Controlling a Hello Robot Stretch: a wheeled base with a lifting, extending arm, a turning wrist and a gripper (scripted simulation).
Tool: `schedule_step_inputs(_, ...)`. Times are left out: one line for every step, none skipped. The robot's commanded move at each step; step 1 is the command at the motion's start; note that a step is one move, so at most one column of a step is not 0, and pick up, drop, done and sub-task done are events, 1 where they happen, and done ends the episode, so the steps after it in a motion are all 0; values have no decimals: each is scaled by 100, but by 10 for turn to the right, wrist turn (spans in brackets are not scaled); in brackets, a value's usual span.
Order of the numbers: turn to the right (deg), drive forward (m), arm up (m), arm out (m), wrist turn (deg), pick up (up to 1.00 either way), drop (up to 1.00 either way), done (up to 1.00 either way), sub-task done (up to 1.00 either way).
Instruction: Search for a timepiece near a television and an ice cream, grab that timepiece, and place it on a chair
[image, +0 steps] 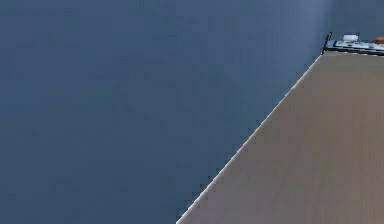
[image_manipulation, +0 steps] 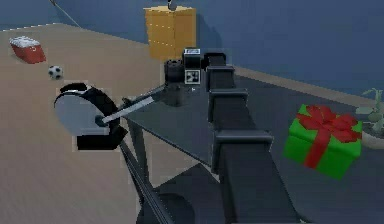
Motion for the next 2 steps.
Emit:
schedule_step_inputs(0, 0, 0, 0, -450, 0, 0, 0, 0)
schedule_step_inputs(0, 0, 0, 0, -180, 0, 0, 0, 0)
